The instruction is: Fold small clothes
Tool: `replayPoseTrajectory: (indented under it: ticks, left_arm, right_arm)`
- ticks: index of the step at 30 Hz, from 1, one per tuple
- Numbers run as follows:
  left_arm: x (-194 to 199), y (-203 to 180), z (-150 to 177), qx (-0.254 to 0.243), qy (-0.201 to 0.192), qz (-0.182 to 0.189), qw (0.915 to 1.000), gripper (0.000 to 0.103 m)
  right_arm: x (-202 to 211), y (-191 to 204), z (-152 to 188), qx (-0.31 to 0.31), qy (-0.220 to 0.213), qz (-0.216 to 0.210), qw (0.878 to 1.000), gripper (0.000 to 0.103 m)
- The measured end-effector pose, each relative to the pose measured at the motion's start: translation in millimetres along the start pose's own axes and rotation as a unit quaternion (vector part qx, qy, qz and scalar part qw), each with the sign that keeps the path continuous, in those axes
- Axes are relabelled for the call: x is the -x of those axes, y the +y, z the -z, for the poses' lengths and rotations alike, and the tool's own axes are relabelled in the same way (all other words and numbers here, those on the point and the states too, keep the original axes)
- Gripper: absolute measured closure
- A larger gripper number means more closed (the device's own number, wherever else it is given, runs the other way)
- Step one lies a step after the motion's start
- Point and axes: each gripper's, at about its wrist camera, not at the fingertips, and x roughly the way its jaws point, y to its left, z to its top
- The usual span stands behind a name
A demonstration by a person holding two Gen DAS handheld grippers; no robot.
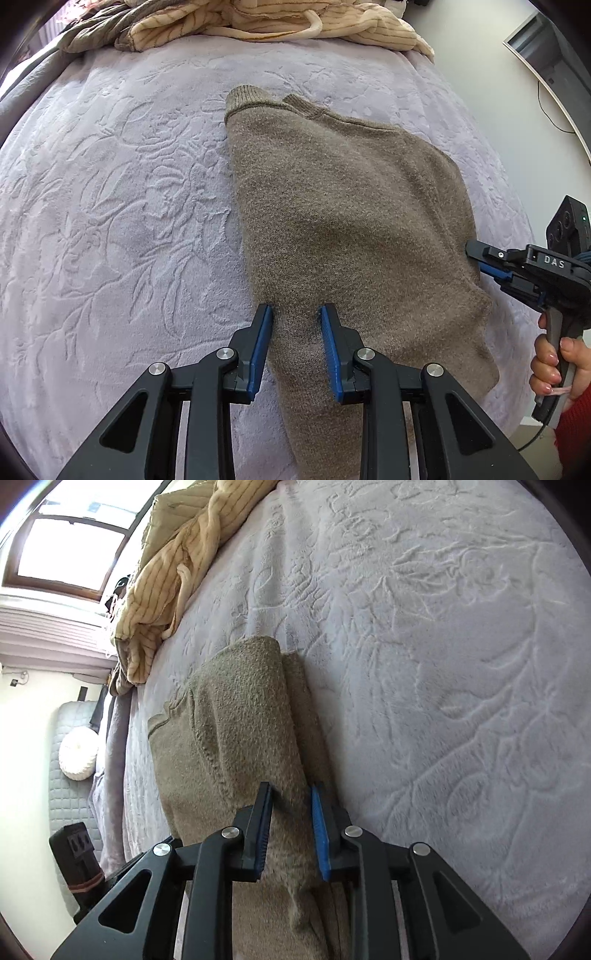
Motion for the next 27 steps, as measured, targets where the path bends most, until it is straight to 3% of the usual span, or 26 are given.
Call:
replayPoseTrajectory:
  ticks: [1,3,8,12,16,17,20,21,22,23,24,27]
  left_arm:
    - [0,0,0,0.000,-0.001,0.002,1.0000,0.074]
    - [1,-1,0,-0.001,-0.003,0.001,1.0000,0.074]
    - [3,-1,0,0.002,-0.003,-0.003,1.0000,0.074]
    - [5,1,0,0.004,-0.002,0.002,1.0000,0.074]
    - [7,0,0,0.003,0.000,0.000,1.0000,0.074]
    - [7,0,0,0.006,-0.006,-0.007,0.9999,0.074]
    - [11,-2,0,0.004,-0.003,-0.013,0.9999,0.074]
    - [11,-2,-1,0.004,-0.001,-0.019,0.9998,0.071]
    - [12,-3,-1,0.004,0.003,-0.025,0.9997,0.063]
    - [13,-3,-1,0.005,0.004,-0.033,0.9994,0.037]
    - [16,-3,-1,0.006,-0.001,-0.043,0.9990,0.020]
    - [23,-5,0,0.003,-0.013,-0.051,0.9986,0.018]
  right_arm:
    - [-2,3,-3,0.010,-0.003,0.019,1.000,0.093]
    - [-5,5,-6,0.022,-0.006,0.051,0.998,0.094]
    - [4,-6,-9,-0.003,-0.018,0.075,0.997,0.094]
    - [18,-21,-1,-0.038,-0.009,-0.004,0.999,0.094]
    - [26,-22,3,-0.034,-0.008,-0.026,0.999,0.091]
    - [27,-21,3,-0.030,-0.006,-0.028,0.999,0.089]
    - [25,-17,3,-0.023,-0.003,-0.025,0.999,0.058]
    - [25,-15,3,-0.022,-0.004,-0.027,0.999,0.049]
    - [23,-13,3,-0.021,-0.002,-0.030,0.999,0.048]
    - [22,-11,4,-0.019,0.000,-0.031,0.999,0.048]
    - [21,-9,4,-0.017,0.002,-0.029,0.999,0.048]
    - [19,-6,5,-0.012,0.006,-0.027,1.000,0.048]
